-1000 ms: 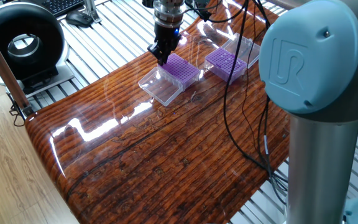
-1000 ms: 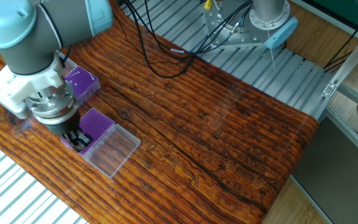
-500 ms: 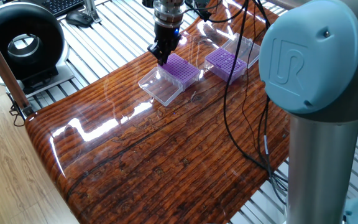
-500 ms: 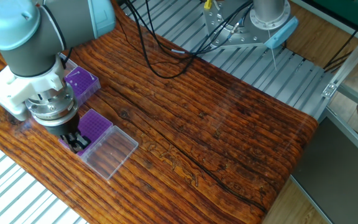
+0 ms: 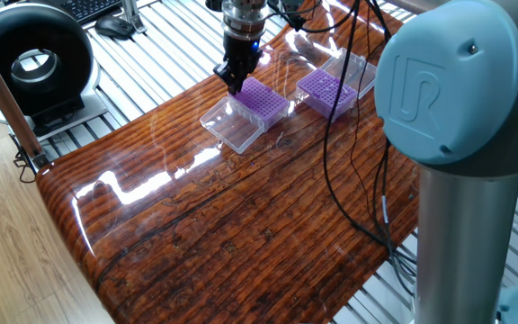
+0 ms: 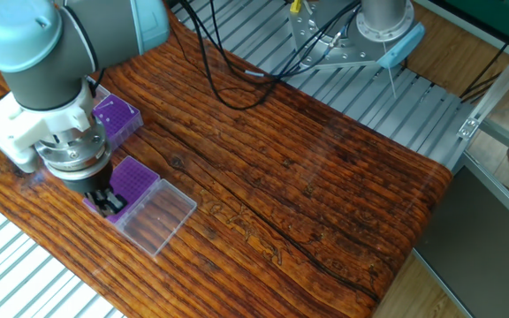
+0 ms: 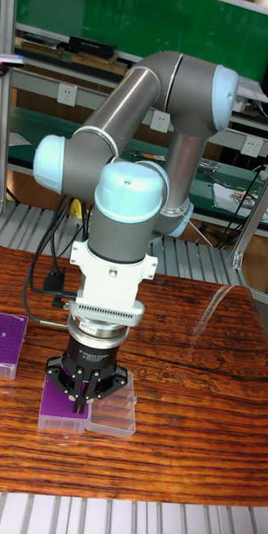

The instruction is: Transfer all small pipette tips from one holder to another

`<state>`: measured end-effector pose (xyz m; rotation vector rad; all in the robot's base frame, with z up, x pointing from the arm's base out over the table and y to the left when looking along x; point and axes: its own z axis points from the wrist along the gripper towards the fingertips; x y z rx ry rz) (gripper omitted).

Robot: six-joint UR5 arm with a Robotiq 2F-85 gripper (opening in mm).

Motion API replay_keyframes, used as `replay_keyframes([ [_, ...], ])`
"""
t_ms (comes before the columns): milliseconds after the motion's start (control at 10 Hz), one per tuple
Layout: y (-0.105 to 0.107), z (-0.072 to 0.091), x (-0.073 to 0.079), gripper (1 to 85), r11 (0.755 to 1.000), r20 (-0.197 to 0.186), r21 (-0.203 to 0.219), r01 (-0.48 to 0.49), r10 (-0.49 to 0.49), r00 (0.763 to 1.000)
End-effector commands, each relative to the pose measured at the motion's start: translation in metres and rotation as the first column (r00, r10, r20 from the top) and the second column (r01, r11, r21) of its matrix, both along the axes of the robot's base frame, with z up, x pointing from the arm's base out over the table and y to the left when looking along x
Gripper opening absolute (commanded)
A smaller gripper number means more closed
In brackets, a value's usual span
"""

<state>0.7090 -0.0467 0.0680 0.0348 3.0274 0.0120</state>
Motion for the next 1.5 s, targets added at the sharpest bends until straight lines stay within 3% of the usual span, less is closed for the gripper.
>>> replay_keyframes([
  [0, -0.004, 0.012, 0.002, 1.0, 1.0, 0.001, -0.007, 0.018, -0.018, 1.0],
  [200, -0.009, 0.019, 0.002, 1.0, 1.0, -0.003, -0.019, 0.018, -0.019, 1.0],
  [500, -0.025, 0.024, 0.001, 1.0, 0.998, -0.007, -0.07, -0.001, 0.001, 1.0],
  [1100, -0.083, 0.028, -0.021, 1.0, 0.991, -0.017, -0.122, -0.061, 0.059, 0.998],
  [1400, -0.106, 0.029, -0.034, 1.0, 0.992, -0.028, -0.097, -0.082, 0.08, 0.996],
])
